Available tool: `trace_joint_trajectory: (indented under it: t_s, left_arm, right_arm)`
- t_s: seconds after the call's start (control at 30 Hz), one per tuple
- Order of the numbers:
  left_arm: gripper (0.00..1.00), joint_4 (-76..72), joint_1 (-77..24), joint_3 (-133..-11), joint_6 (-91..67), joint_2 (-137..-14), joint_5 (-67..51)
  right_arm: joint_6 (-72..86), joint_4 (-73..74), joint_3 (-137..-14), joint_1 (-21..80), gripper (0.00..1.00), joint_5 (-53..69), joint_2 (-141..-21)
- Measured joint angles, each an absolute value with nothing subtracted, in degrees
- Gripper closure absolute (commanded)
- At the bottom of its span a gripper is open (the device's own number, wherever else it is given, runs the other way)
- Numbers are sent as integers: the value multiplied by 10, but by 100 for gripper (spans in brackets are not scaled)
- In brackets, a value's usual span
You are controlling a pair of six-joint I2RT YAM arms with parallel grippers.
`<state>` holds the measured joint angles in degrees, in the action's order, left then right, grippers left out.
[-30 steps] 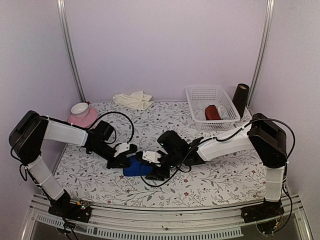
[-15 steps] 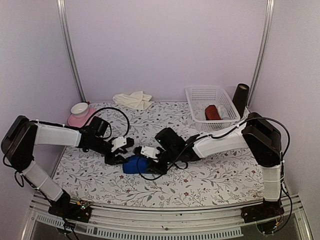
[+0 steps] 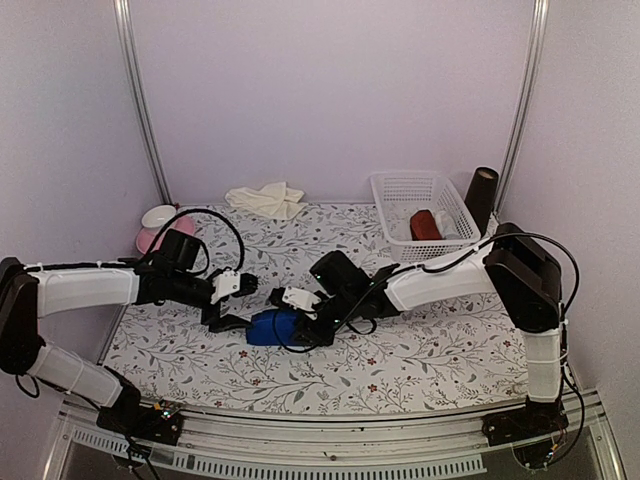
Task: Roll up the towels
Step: Roll the towel at the center of the board.
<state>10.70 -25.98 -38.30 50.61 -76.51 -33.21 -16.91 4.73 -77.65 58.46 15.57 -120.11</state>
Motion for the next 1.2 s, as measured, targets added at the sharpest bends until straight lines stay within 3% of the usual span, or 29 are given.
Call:
trace_joint_trajectory:
  t_s: [0.2,0.33,1.03,1.2]
  left_arm:
    - [30,117,-292,-381,523,-778,-339]
    - [48,119,-315,-381,525,-809,-338]
    - [52,108,-333,-379,523,-860,-317]
    - [52,77,-334,-381,505,-881,-284]
  right_arm:
    - [-159,57,-783,579,60,169,-1203]
    - [-154,60,-786,575,60,178,-1205]
    - [-143,63,-791,568,59,191,-1209]
    - [-142,63,-791,567,50,190,-1209]
